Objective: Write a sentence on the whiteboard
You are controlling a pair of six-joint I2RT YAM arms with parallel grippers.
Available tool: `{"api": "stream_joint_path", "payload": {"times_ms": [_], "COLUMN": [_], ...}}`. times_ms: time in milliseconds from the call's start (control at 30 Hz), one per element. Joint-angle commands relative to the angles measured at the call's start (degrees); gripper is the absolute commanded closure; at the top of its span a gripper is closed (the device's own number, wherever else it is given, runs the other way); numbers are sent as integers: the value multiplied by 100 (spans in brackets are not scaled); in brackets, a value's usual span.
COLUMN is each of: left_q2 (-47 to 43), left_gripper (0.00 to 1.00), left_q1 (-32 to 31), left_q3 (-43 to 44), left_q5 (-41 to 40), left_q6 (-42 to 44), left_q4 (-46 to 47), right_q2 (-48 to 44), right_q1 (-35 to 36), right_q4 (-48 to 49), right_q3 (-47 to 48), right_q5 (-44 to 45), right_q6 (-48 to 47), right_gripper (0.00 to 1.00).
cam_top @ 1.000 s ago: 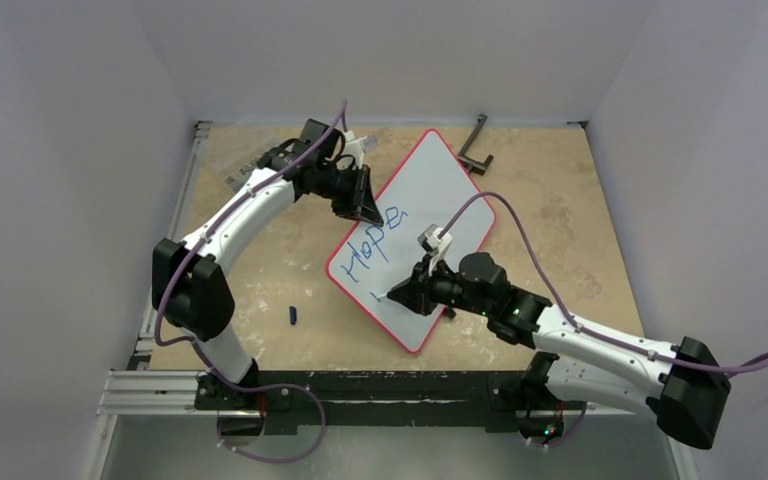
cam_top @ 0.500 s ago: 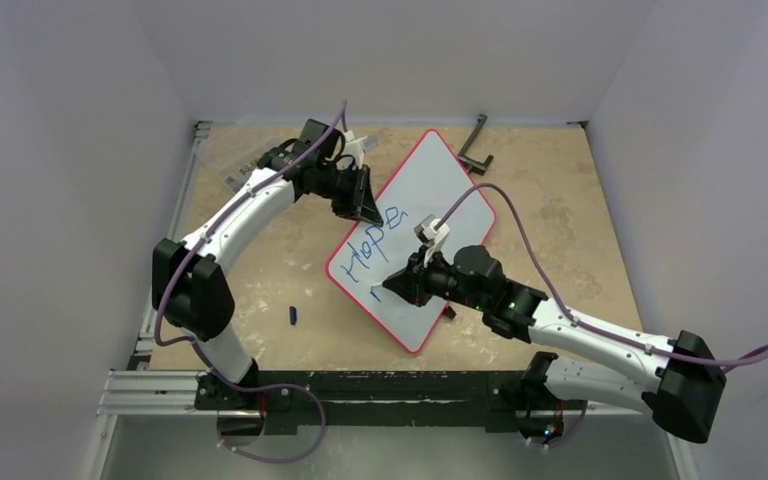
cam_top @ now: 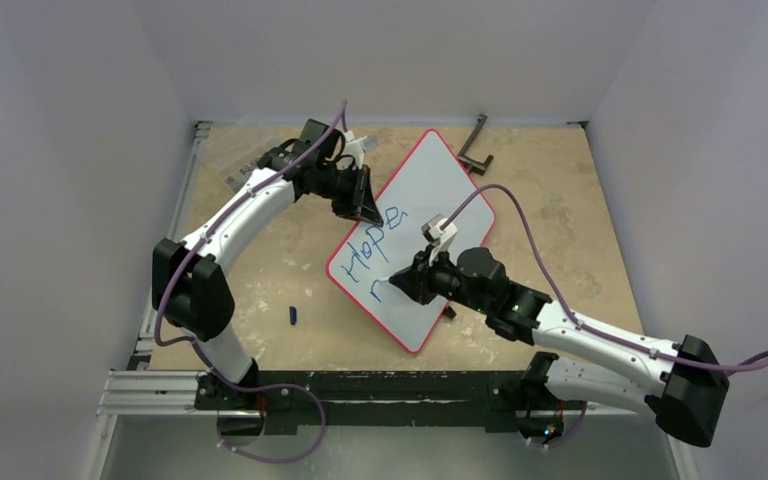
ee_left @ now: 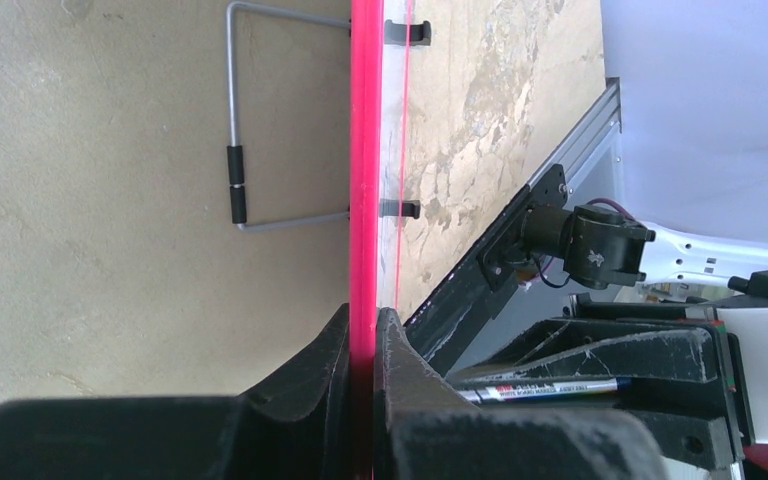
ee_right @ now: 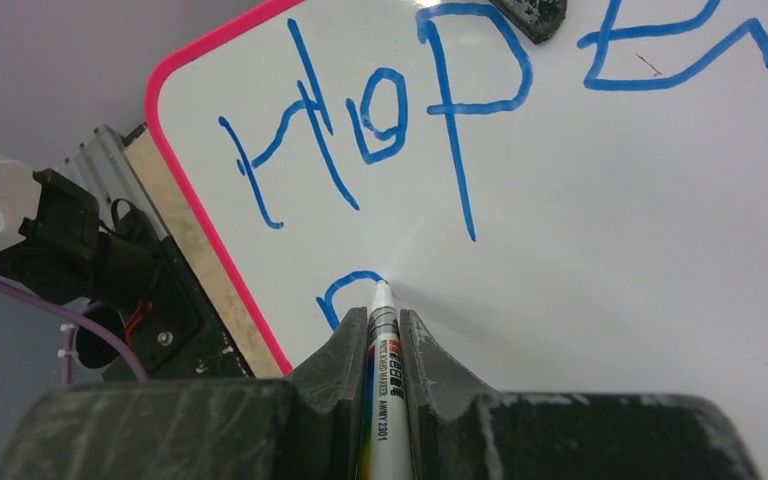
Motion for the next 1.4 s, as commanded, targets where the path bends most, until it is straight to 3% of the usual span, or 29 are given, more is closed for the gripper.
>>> {"api": "stream_joint_path", "payload": {"times_ms": [0,1067,1367], "left_q2": [-275,-281,-292], "left_gripper": [100,100,100], "left_q1": [-19,-16,-11], "left_q3": [187,196,187], "left_q5": [-480,-584,-595], "left_q6": [22,63,67], "left_q4": [17,-18,-19], "right_q2": [-72,-334,-514], "right_q1": [-28,-28,-28], "right_q4": [-475,-870,-907], "right_q3": [-295,-444,-68], "right_q5": [420,403,328], "right_q6": [-14,30,14], "right_gripper": [100,100,100]}}
